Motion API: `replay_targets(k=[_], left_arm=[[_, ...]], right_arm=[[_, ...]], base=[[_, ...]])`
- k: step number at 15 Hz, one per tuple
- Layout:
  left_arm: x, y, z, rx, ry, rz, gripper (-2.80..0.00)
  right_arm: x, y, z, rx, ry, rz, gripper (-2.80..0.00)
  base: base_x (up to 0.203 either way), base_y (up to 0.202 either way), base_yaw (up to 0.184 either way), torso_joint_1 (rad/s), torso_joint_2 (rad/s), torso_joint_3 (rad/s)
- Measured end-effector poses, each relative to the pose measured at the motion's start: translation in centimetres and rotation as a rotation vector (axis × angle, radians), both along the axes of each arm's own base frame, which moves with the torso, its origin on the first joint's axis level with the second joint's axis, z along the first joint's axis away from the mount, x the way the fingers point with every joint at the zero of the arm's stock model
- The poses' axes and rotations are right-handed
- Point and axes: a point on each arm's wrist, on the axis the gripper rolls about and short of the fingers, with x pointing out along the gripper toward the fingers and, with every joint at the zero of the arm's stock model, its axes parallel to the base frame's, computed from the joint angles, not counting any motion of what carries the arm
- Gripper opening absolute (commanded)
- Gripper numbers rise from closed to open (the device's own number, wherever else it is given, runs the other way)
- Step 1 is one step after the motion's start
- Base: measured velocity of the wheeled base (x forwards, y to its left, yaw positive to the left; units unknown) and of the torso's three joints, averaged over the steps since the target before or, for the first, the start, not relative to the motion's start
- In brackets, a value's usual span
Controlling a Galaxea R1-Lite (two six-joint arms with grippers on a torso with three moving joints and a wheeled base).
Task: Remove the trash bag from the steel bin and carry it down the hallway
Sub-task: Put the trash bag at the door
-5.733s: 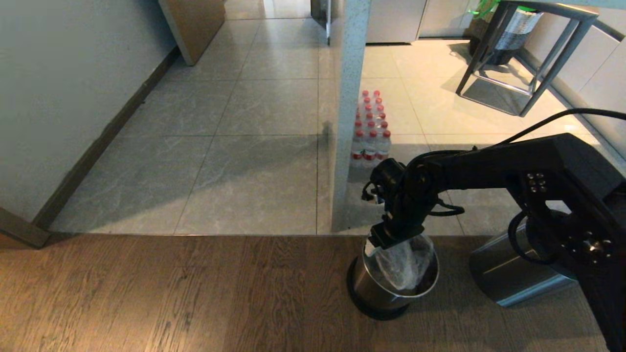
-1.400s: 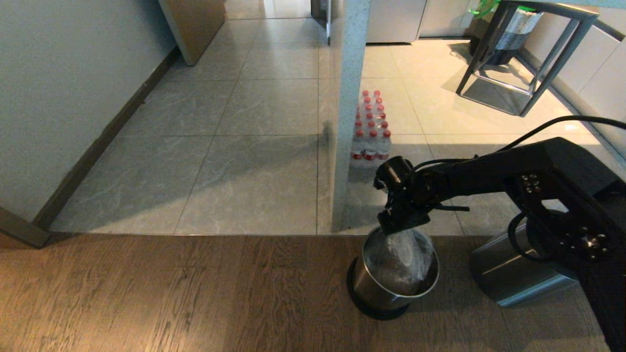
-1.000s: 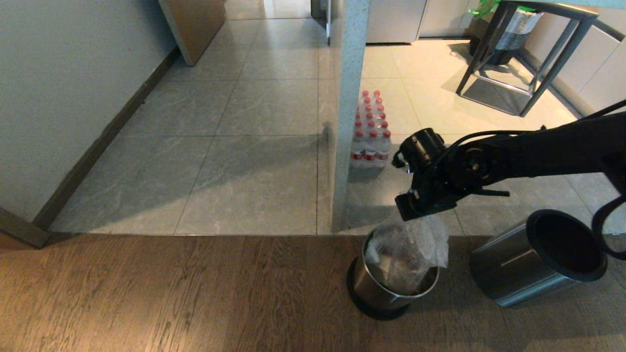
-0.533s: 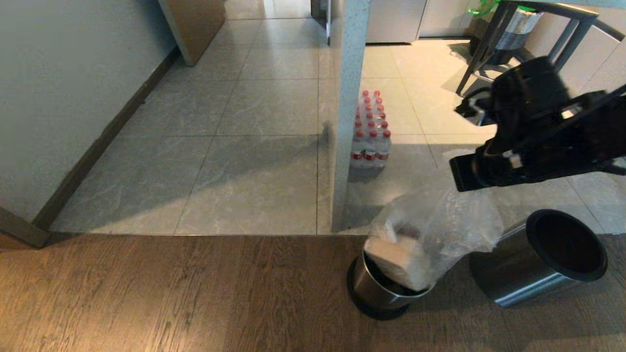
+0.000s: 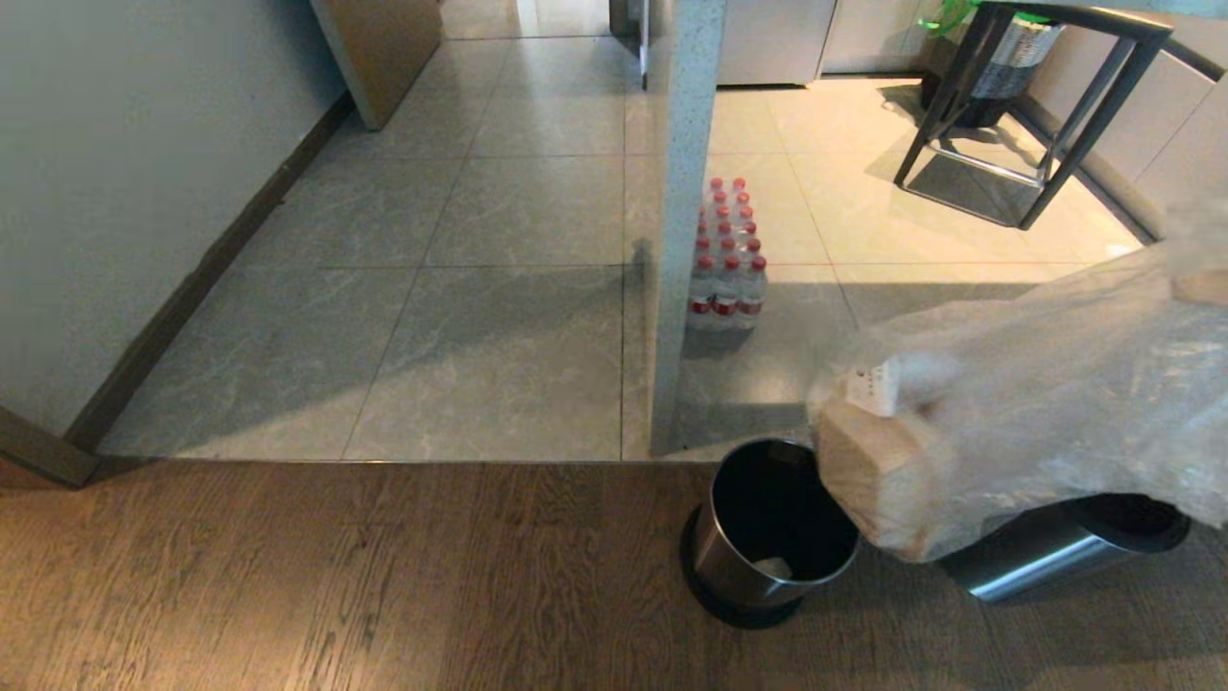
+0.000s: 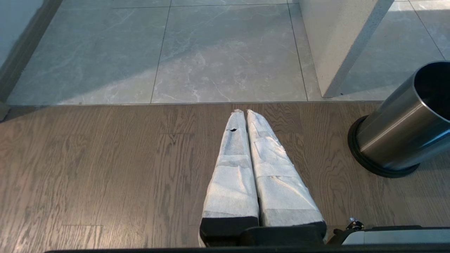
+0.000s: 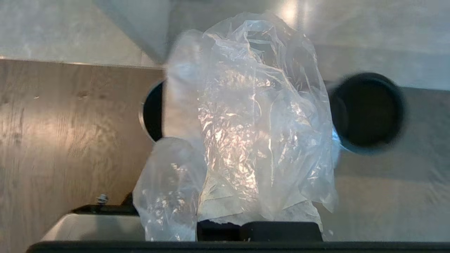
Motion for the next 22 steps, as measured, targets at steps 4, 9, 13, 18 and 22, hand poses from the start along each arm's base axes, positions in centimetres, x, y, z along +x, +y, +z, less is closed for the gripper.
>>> replay_targets(k=[4, 9, 13, 18, 22], left_arm=[[0.0, 0.0, 0.0, 0.000, 0.001, 0.000, -2.80], [0.0, 0.0, 0.0, 0.000, 0.001, 0.000, -2.80], [0.0, 0.0, 0.0, 0.000, 0.001, 0.000, -2.80], [0.0, 0.0, 0.0, 0.000, 0.001, 0.000, -2.80], [0.0, 0.0, 0.0, 0.000, 0.001, 0.000, -2.80]], right_arm=[[-7.2, -2.8, -3.0, -0.056, -0.014, -0.078, -2.80], [-13.0, -3.8, -12.3, -0.074, 0.076, -0.118, -2.80], [-13.9, -3.8, -20.5, -0.052, 0.073, -0.106, -2.80], [-13.6, -3.4, -24.5, -0.009, -0.048, 0.031, -2.80], [-14.7, -3.2, -25.3, -0.039, -0.171, 0.035, -2.80]], base=[[0.000, 0.000, 0.000, 0.000, 0.00, 0.000], [0.000, 0.000, 0.000, 0.000, 0.00, 0.000], [0.000, 0.000, 0.000, 0.000, 0.00, 0.000], [0.000, 0.000, 0.000, 0.000, 0.00, 0.000], [0.000, 0.000, 0.000, 0.000, 0.00, 0.000]])
